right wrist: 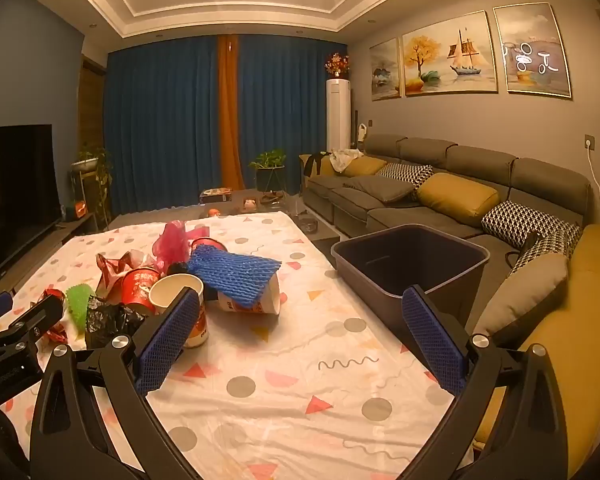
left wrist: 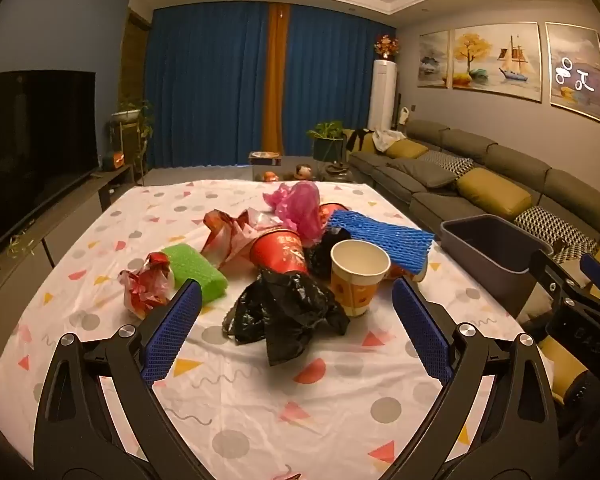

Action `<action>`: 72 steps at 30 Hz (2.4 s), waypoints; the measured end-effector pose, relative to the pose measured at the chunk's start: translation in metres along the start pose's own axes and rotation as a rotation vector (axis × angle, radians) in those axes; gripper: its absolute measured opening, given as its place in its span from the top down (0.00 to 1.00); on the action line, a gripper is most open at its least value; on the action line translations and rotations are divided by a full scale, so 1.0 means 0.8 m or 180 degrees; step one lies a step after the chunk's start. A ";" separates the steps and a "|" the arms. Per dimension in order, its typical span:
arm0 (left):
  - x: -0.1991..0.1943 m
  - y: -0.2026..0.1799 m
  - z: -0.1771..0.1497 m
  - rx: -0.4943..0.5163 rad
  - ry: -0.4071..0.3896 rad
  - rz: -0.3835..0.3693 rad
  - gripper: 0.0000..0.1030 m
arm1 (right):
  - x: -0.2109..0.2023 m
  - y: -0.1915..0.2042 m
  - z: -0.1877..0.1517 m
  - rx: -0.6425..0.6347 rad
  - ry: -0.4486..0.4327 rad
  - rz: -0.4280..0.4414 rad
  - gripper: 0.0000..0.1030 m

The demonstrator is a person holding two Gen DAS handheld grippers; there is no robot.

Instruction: Collect trash

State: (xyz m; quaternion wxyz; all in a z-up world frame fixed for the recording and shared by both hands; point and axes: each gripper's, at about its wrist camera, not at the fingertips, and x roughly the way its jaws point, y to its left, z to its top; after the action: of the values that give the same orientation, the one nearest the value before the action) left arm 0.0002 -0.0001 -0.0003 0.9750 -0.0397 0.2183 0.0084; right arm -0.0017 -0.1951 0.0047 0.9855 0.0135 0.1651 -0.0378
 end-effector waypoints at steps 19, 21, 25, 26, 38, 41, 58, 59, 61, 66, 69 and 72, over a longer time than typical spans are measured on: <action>-0.002 -0.007 -0.002 0.0046 -0.0029 -0.0066 0.08 | 0.000 -0.001 0.002 0.0015 0.0016 -0.0005 0.05; -0.002 -0.007 -0.001 0.0046 -0.0032 -0.0070 0.08 | -0.001 -0.001 0.003 0.0018 0.0017 0.0000 0.05; -0.002 -0.007 -0.001 0.0045 -0.0037 -0.0079 0.08 | 0.001 -0.003 0.001 0.0019 0.0010 -0.0005 0.05; -0.002 -0.007 -0.001 0.0044 -0.0035 -0.0078 0.08 | 0.001 -0.003 0.001 0.0018 0.0010 -0.0008 0.05; -0.002 -0.009 -0.002 0.0047 -0.0041 -0.0080 0.08 | 0.001 -0.001 0.001 0.0019 0.0006 -0.0010 0.05; -0.001 -0.010 -0.002 0.0049 -0.0036 -0.0083 0.08 | 0.002 -0.001 0.001 0.0016 0.0010 -0.0014 0.05; 0.002 -0.013 -0.002 0.0045 -0.0048 -0.0100 0.08 | 0.001 -0.002 0.001 0.0021 -0.0012 -0.0022 0.05; 0.002 -0.013 -0.002 0.0043 -0.0050 -0.0102 0.09 | 0.001 -0.002 0.001 0.0022 -0.0015 -0.0024 0.05; 0.002 -0.013 -0.001 0.0044 -0.0048 -0.0103 0.09 | 0.001 -0.002 0.001 0.0021 -0.0022 -0.0027 0.05; 0.002 -0.013 -0.001 0.0040 -0.0046 -0.0106 0.08 | 0.000 -0.003 0.002 0.0020 -0.0029 -0.0024 0.05; 0.002 -0.014 -0.001 0.0038 -0.0047 -0.0112 0.08 | 0.000 -0.003 0.002 0.0021 -0.0029 -0.0026 0.05; 0.003 -0.014 -0.001 0.0026 -0.0037 -0.0137 0.08 | 0.001 -0.003 0.003 0.0018 -0.0032 -0.0027 0.05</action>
State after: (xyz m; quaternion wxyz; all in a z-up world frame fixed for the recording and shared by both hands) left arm 0.0025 -0.0117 -0.0014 0.9764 -0.0404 0.2119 -0.0132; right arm -0.0004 -0.1975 0.0066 0.9861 0.0154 0.1600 -0.0426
